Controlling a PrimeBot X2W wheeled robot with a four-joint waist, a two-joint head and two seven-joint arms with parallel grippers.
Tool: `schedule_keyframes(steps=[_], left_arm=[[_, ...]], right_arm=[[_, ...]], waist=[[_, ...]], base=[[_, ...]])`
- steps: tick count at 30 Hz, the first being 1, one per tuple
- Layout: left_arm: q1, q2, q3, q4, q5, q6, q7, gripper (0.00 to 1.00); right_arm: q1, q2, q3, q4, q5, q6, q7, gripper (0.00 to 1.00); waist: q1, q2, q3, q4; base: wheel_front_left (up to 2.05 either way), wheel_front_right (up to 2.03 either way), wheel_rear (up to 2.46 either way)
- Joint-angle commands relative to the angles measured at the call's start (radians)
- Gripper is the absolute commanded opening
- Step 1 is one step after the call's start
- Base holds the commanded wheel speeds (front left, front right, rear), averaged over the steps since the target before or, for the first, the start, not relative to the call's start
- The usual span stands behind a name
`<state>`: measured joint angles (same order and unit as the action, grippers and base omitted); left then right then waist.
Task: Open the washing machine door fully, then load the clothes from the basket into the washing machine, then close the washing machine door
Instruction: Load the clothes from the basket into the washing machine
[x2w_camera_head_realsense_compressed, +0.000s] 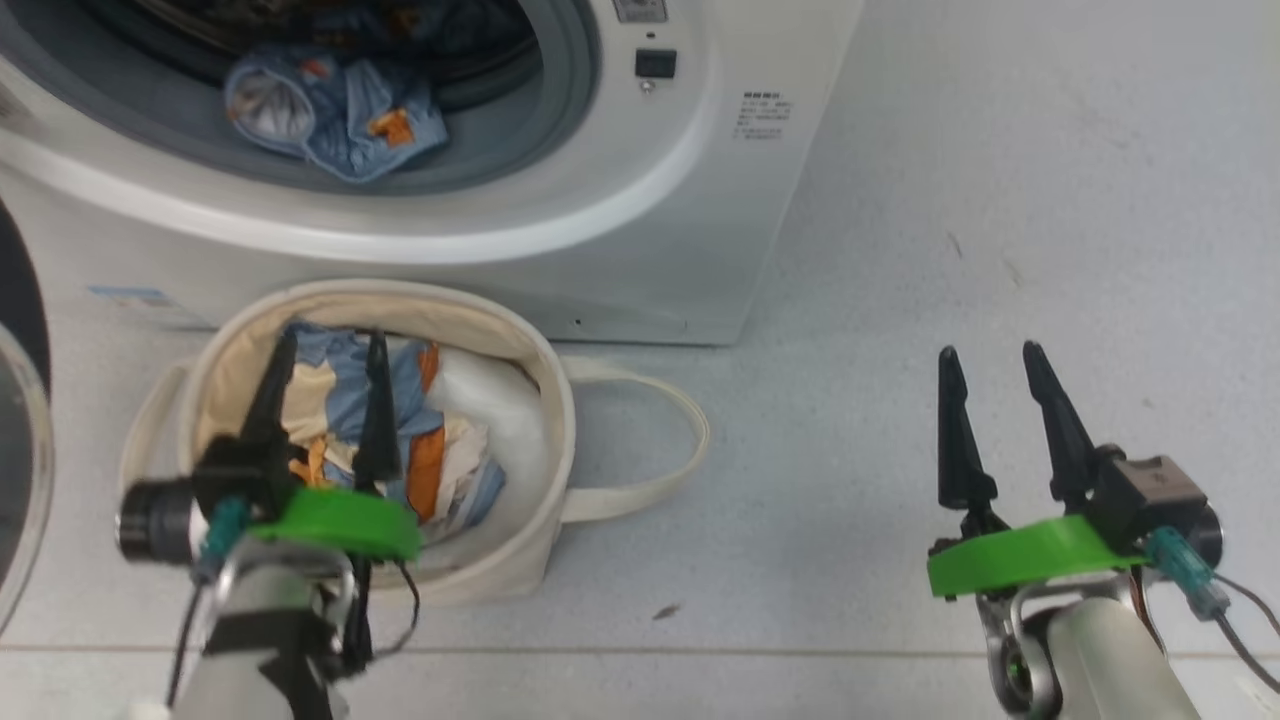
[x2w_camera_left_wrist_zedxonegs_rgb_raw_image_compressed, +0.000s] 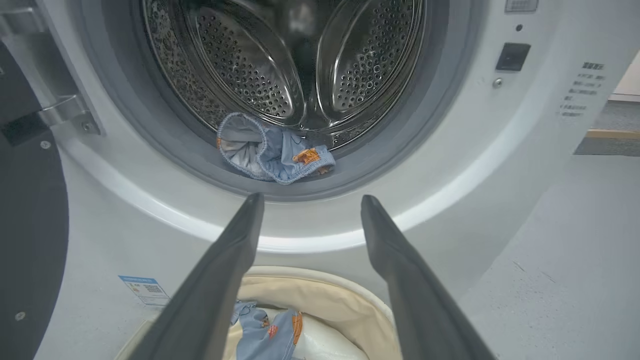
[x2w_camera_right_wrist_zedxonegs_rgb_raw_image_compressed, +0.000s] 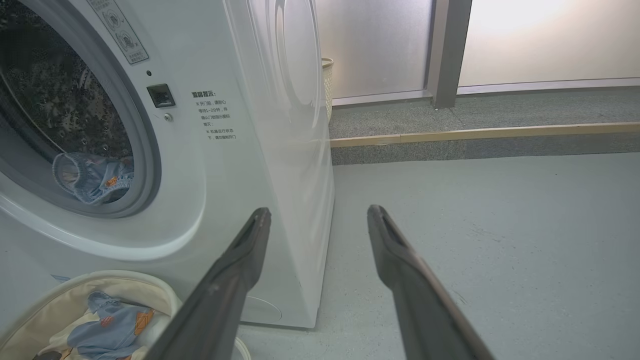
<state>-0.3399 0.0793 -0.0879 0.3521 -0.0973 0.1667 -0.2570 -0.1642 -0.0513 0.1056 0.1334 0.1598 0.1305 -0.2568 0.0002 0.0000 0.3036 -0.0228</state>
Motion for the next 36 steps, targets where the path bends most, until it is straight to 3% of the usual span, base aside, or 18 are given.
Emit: schedule_keyframes(steps=[1, 6, 14, 22, 28, 34, 35, 36], left_arm=[[-0.088, 0.022, 0.055, 0.012, -0.007, -0.013, -0.005, 1.0], [-0.286, 0.065, 0.09, 0.162, 0.003, -0.036, -0.005, 1.0], [-0.616, 0.142, 0.103, 0.483, 0.04, -0.008, -0.005, 1.0], [-0.845, 0.185, 0.091, 0.726, 0.055, 0.021, 0.013, 1.0], [-0.971, 0.199, 0.081, 0.857, 0.06, 0.058, 0.069, 1.0], [-1.038, 0.197, 0.067, 0.903, 0.056, 0.047, 0.102, 1.0], [-1.045, 0.195, 0.066, 0.906, 0.053, 0.036, 0.104, 0.0], [-1.05, 0.193, 0.063, 0.91, 0.051, 0.025, 0.108, 0.0]], right_arm=[[-0.038, 0.001, 0.03, -0.044, 0.001, 0.0, -0.005, 1.0], [-0.074, 0.001, 0.042, -0.06, 0.015, 0.0, -0.005, 1.0], [-0.121, 0.001, 0.042, -0.086, 0.021, 0.0, -0.005, 1.0], [-0.145, 0.001, 0.048, -0.101, 0.033, 0.0, -0.005, 1.0], [-0.154, 0.001, 0.05, -0.109, 0.031, 0.0, -0.005, 1.0], [-0.16, 0.001, 0.06, -0.121, 0.026, 0.0, -0.005, 1.0], [-0.159, 0.001, 0.061, -0.122, 0.026, 0.0, -0.005, 1.0], [-0.159, 0.001, 0.062, -0.123, 0.025, 0.0, -0.005, 1.0]], waist=[[-0.0002, 0.0, 0.074, -0.031], [-0.0002, 0.0, 0.158, -0.06], [-0.0002, 0.0, 0.271, -0.09], [-0.0002, 0.0, 0.335, -0.111], [-0.0002, 0.0, 0.373, -0.118], [-0.0002, 0.0, 0.396, -0.118], [-0.0002, 0.0, 0.398, -0.118], [-0.0002, 0.0, 0.4, -0.118]], base=[[0.0, 0.0, 0.0], [0.0, 0.0, 0.0], [0.0, 0.0, 0.0], [0.0, 0.0, 0.0], [0.0, 0.0, 0.0], [0.0, 0.0, 0.0], [0.0, 0.0, 0.0], [0.0, 0.0, 0.0]])
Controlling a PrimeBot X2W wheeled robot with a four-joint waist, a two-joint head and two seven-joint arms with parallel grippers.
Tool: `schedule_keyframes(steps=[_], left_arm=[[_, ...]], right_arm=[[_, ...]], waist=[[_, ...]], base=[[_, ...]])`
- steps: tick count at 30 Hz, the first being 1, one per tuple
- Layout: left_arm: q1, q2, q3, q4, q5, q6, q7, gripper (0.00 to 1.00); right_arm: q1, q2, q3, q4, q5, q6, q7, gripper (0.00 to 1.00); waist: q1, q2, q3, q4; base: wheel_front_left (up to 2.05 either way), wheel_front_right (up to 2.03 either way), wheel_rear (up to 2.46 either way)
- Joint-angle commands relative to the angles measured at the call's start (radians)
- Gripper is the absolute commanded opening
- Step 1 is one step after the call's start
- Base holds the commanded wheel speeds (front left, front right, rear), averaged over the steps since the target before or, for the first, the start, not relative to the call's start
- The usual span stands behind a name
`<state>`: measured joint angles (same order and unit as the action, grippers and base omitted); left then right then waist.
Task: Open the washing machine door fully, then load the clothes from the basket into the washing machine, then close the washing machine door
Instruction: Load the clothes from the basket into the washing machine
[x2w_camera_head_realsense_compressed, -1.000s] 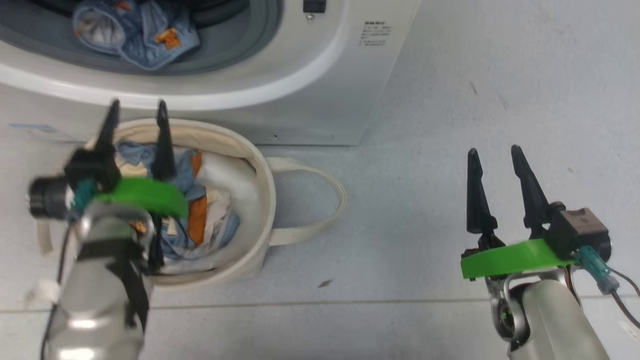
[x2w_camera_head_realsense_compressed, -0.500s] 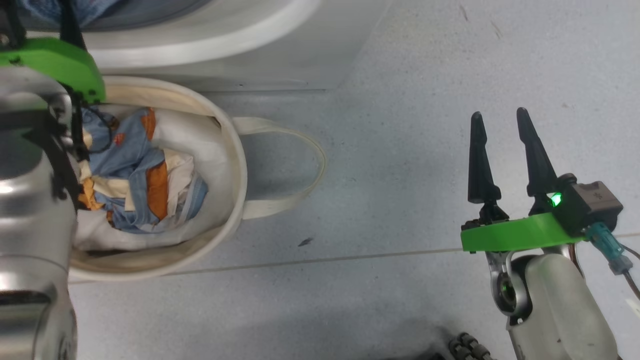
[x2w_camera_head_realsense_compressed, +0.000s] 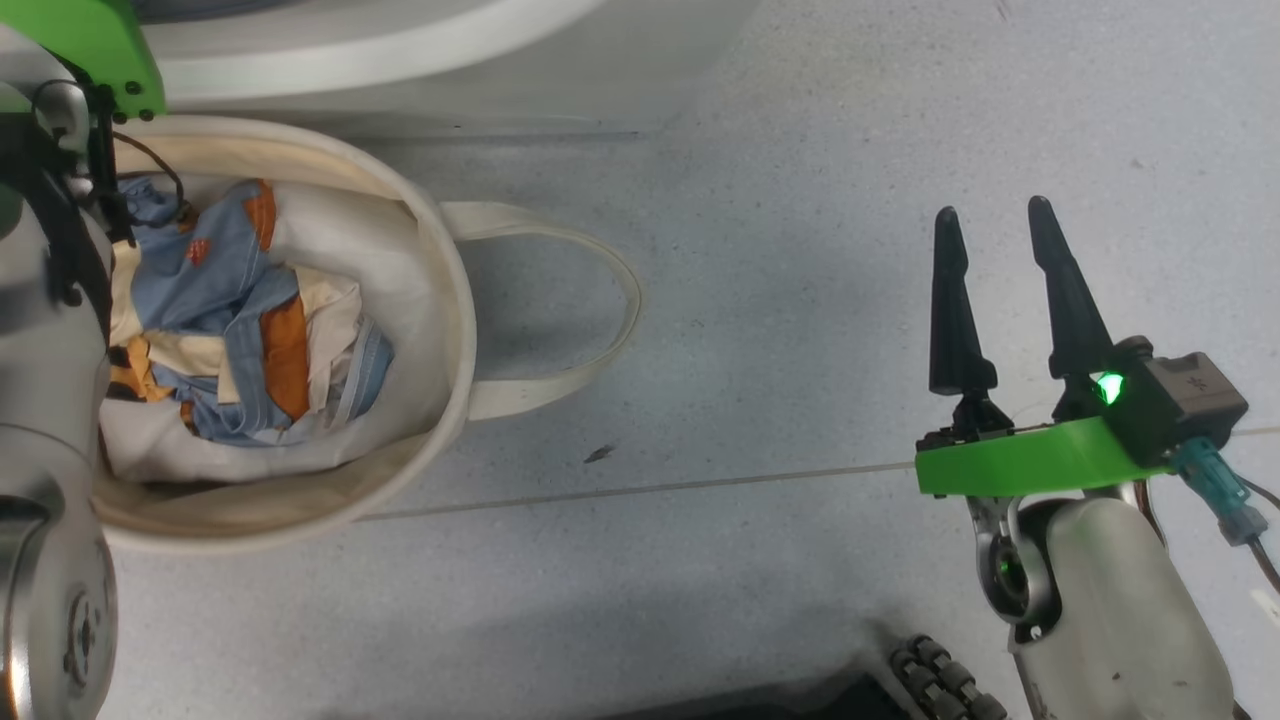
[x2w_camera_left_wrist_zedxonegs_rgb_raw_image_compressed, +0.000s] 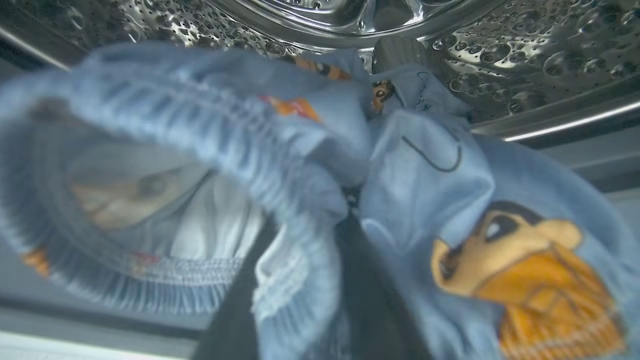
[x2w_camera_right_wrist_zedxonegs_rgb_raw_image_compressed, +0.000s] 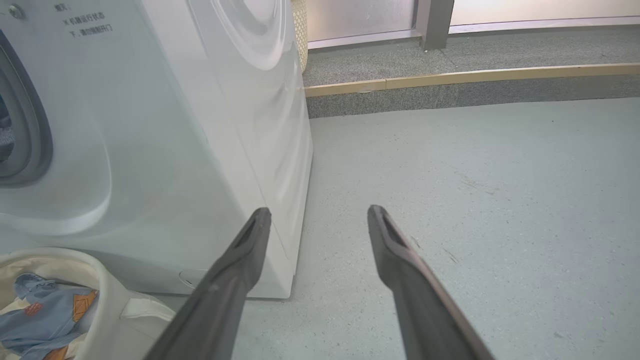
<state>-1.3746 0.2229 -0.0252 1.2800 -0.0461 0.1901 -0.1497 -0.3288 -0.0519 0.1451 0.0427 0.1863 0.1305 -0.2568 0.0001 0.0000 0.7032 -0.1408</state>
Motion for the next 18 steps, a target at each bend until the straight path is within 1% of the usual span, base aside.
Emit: schedule_keyframes(steps=[1, 4, 7, 11, 15, 16, 17, 18], left_arm=[[-0.019, 0.049, -0.002, -0.015, -0.003, -0.006, 0.004, 0.0], [-0.028, 0.049, -0.004, -0.009, -0.01, -0.018, -0.004, 0.0], [-0.04, 0.052, -0.004, -0.01, -0.017, -0.021, -0.042, 0.0], [-0.069, 0.058, -0.007, -0.05, -0.021, -0.013, -0.096, 0.0], [-0.099, 0.076, -0.003, -0.162, -0.023, 0.003, -0.111, 0.0], [-0.104, 0.085, -0.001, -0.211, -0.022, 0.01, -0.111, 0.0], [-0.106, 0.104, 0.002, -0.301, -0.014, 0.026, -0.112, 0.0], [-0.107, 0.115, 0.002, -0.342, -0.008, 0.034, -0.112, 0.0]], right_arm=[[0.006, 0.002, 0.024, -0.033, -0.002, 0.0, -0.005, 1.0], [0.007, 0.002, 0.026, -0.033, -0.002, 0.0, -0.005, 1.0], [0.007, 0.002, 0.027, -0.035, -0.001, 0.0, -0.005, 1.0], [0.009, 0.002, 0.032, -0.041, -0.002, 0.0, -0.005, 1.0], [0.006, 0.002, 0.042, -0.05, 0.001, 0.0, -0.005, 1.0], [0.004, 0.002, 0.044, -0.053, 0.003, 0.0, -0.005, 1.0], [0.0, 0.002, 0.045, -0.058, 0.007, 0.0, -0.005, 1.0], [-0.002, 0.002, 0.045, -0.059, 0.009, 0.0, -0.005, 1.0]], waist=[[-0.0001, 0.0, 0.001, 0.001], [-0.0001, 0.0, -0.001, 0.0], [-0.0001, 0.0, -0.003, 0.0], [-0.0001, 0.0, 0.001, 0.0], [-0.0001, 0.0, 0.02, -0.009], [-0.0001, 0.0, 0.028, -0.013], [-0.0001, 0.0, 0.042, -0.021], [-0.0001, 0.0, 0.049, -0.026]], base=[[0.0, 0.0, 0.0], [0.0, 0.0, 0.0], [0.0, 0.0, 0.0], [0.0, 0.0, 0.0], [0.0, 0.0, 0.0], [0.0, 0.0, 0.0], [0.0, 0.0, 0.0], [0.0, 0.0, 0.0]])
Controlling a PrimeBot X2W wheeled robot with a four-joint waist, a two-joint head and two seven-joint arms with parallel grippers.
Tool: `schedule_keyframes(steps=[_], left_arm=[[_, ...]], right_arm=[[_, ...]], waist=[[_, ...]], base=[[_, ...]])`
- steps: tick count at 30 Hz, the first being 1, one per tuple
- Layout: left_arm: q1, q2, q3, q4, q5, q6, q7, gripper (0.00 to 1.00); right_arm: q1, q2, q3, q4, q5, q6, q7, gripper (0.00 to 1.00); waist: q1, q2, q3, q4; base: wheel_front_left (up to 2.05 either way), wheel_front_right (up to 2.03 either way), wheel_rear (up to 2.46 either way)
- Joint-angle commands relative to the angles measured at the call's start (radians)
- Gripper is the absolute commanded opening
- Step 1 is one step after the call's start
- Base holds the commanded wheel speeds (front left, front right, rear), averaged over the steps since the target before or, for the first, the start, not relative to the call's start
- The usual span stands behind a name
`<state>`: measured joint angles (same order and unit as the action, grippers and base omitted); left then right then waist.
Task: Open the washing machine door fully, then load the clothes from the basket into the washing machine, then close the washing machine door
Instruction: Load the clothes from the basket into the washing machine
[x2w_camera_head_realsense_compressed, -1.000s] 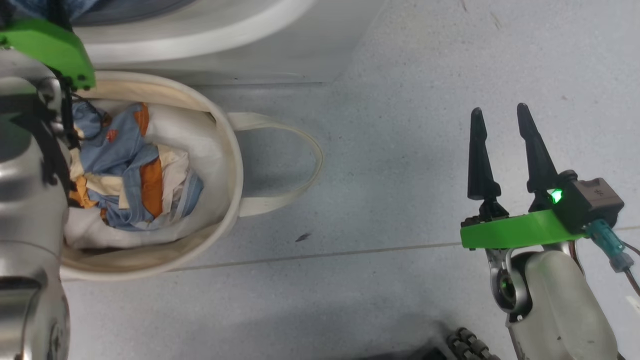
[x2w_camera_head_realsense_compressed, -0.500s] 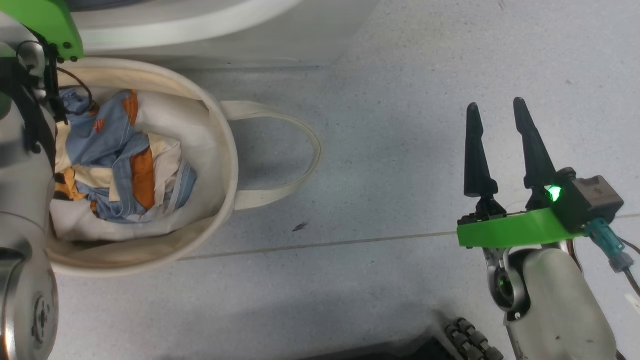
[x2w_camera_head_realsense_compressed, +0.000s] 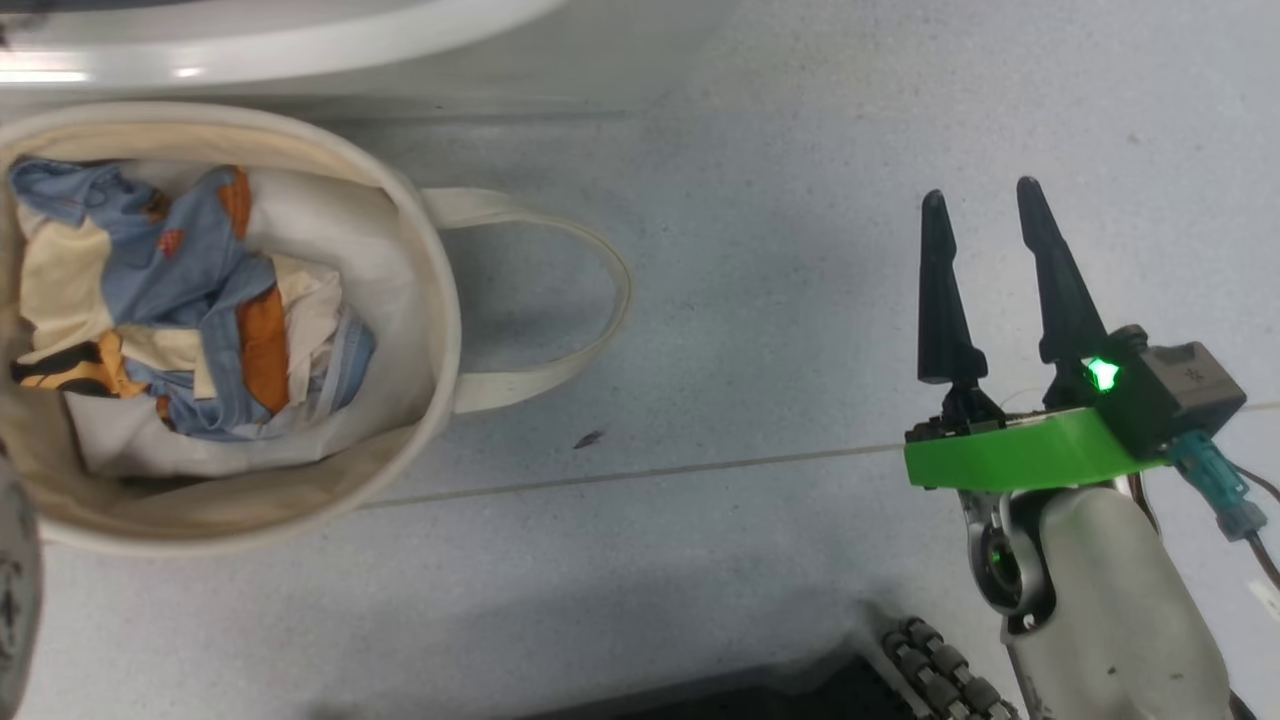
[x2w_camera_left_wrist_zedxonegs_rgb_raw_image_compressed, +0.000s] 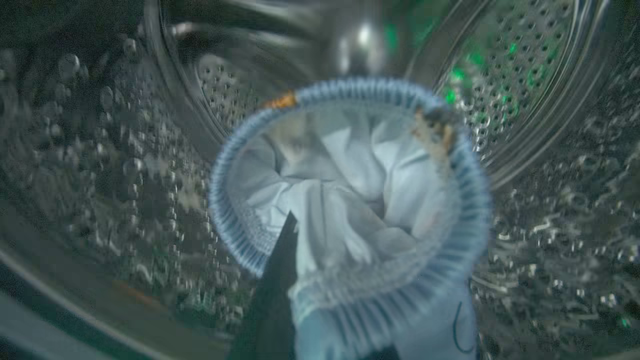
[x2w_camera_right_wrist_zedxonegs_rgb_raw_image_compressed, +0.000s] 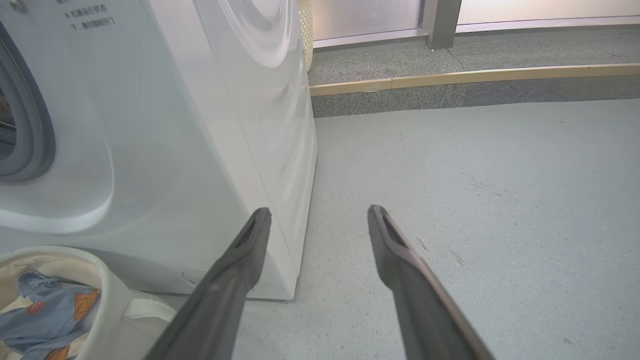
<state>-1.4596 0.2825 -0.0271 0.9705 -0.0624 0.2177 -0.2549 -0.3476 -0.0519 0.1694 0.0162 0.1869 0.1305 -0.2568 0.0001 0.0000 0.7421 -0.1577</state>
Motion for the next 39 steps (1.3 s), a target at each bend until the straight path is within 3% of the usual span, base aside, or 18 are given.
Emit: schedule_keyframes(steps=[1, 5, 10, 11, 12, 17, 27, 32, 39], left_arm=[[-0.022, 0.065, 0.004, -0.067, 0.015, 0.013, -0.006, 0.0], [-0.026, 0.089, -0.001, -0.119, 0.033, 0.028, -0.007, 0.0], [-0.059, 0.098, 0.01, -0.049, 0.026, 0.051, -0.007, 0.0], [-0.07, 0.094, 0.017, -0.036, 0.019, 0.062, -0.007, 0.05], [-0.076, 0.088, 0.018, -0.024, 0.017, 0.07, -0.007, 0.99], [-0.089, 0.065, 0.006, 0.032, 0.011, 0.056, -0.007, 1.0], [0.131, 0.022, 0.008, -0.124, -0.01, 0.02, -0.007, 1.0], [0.227, 0.003, 0.014, -0.051, -0.033, -0.016, -0.007, 1.0], [0.232, -0.015, 0.034, 0.07, -0.076, -0.063, -0.007, 1.0]], right_arm=[[0.016, 0.002, 0.02, -0.034, 0.011, 0.0, -0.005, 1.0], [0.013, 0.002, 0.024, -0.038, 0.017, 0.0, -0.005, 1.0], [0.016, 0.002, 0.026, -0.044, 0.024, 0.0, -0.005, 1.0], [0.018, 0.002, 0.021, -0.047, 0.025, 0.0, -0.005, 1.0], [0.018, 0.002, 0.018, -0.052, 0.028, 0.0, -0.005, 1.0], [0.014, 0.002, 0.04, -0.064, 0.031, 0.0, -0.005, 1.0], [0.02, 0.002, 0.05, -0.044, 0.008, 0.0, -0.005, 1.0], [0.039, 0.002, 0.069, -0.021, 0.004, 0.0, -0.005, 1.0], [0.063, 0.002, 0.099, 0.002, 0.001, 0.0, -0.005, 1.0]], waist=[[-0.0001, 0.0, 0.017, -0.014], [-0.0001, 0.0, 0.034, -0.028], [-0.0001, 0.0, 0.052, -0.038], [-0.0001, 0.0, 0.056, -0.034], [-0.0001, 0.0, 0.059, -0.031], [-0.0001, 0.0, 0.053, -0.017], [-0.0001, 0.0, -0.069, 0.028], [-0.0001, 0.0, -0.156, 0.047], [-0.0001, 0.0, -0.212, 0.053]], base=[[0.0, 0.0, 0.0], [0.0, 0.0, 0.0], [0.0, 0.0, 0.0], [0.0, 0.0, 0.0], [0.0, 0.0, 0.0], [0.0, 0.0, 0.0], [0.0, 0.0, 0.0], [0.0, 0.0, 0.0], [0.0, 0.0, 0.0]])
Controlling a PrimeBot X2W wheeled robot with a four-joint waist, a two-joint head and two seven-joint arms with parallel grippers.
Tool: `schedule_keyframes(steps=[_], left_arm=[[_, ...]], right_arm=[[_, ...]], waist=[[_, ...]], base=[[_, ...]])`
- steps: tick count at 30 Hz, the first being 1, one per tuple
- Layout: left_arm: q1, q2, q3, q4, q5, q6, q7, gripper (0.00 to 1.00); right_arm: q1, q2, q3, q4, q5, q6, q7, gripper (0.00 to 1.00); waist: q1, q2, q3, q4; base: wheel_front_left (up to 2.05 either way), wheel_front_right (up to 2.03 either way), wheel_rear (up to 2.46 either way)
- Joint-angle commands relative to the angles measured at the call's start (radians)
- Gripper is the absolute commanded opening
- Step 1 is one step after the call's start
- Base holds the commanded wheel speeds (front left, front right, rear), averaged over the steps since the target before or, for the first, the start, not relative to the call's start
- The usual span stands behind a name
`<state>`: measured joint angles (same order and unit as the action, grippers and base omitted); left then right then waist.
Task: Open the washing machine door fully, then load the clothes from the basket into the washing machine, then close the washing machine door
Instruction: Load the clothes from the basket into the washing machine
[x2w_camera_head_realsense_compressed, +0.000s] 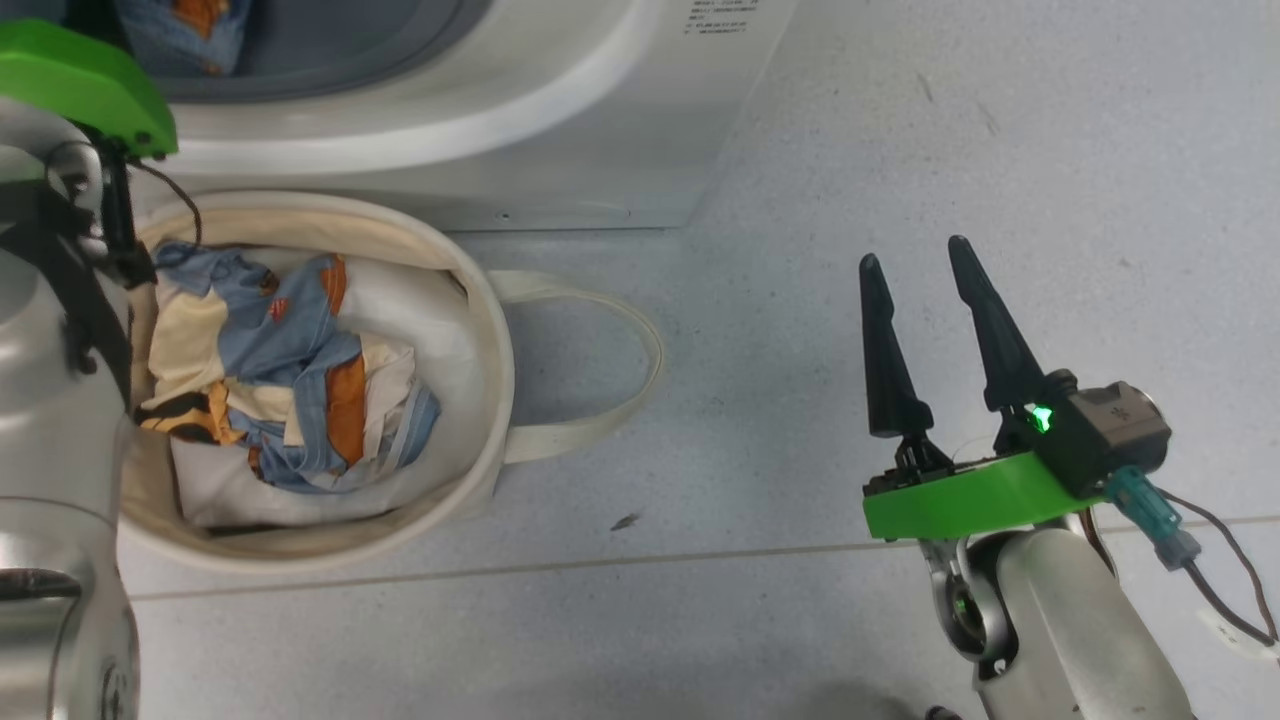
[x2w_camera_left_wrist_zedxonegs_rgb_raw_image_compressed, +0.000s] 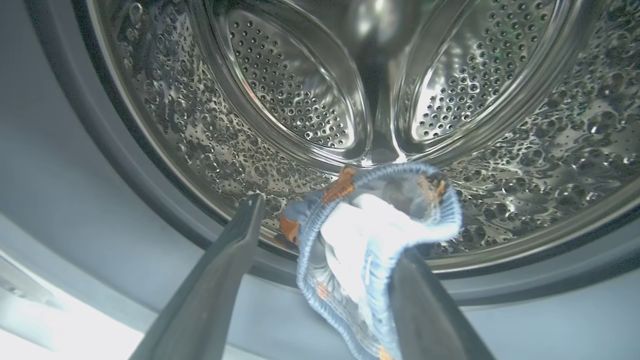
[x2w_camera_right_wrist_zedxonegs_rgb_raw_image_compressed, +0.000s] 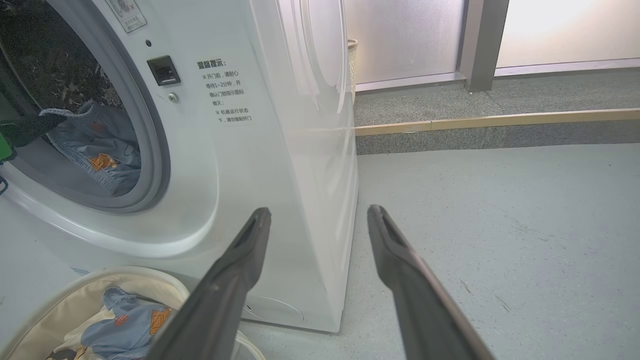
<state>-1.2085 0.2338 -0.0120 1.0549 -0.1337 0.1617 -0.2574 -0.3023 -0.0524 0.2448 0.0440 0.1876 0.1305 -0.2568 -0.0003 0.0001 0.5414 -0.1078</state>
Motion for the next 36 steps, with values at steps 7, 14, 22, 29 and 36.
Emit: schedule_keyframes(steps=[7, 14, 22, 29, 36], left_arm=[[-0.055, 0.012, 0.043, 0.124, -0.083, -0.142, 0.017, 1.0], [-0.104, -0.023, 0.114, 0.191, -0.198, -0.234, 0.119, 1.0], [-0.123, -0.058, 0.126, 0.211, -0.288, -0.29, 0.281, 1.0], [-0.053, -0.01, -0.088, 0.214, -0.084, -0.257, 0.234, 1.0], [-0.017, -0.008, -0.154, 0.222, -0.03, -0.22, 0.214, 1.0]], right_arm=[[0.036, 0.002, 0.033, -0.011, 0.009, 0.0, -0.005, 1.0], [0.04, 0.002, 0.04, -0.01, 0.013, 0.0, -0.005, 1.0], [0.04, 0.002, 0.039, -0.011, 0.017, 0.0, -0.005, 1.0], [0.04, 0.002, 0.042, -0.011, 0.019, 0.0, -0.005, 1.0], [0.048, 0.002, 0.049, -0.003, 0.024, 0.0, -0.005, 1.0]], waist=[[0.0003, -0.0001, -0.045, -0.011], [0.0003, -0.0001, -0.055, -0.016], [0.0003, -0.0001, -0.056, -0.016], [0.0003, -0.0001, -0.067, -0.013], [0.0003, -0.0001, -0.098, -0.005]], base=[[0.0, 0.0, 0.0], [0.0, 0.0, 0.0], [0.0, 0.0, 0.0], [0.0, 0.0, 0.0], [0.0, 0.0, 0.0]])
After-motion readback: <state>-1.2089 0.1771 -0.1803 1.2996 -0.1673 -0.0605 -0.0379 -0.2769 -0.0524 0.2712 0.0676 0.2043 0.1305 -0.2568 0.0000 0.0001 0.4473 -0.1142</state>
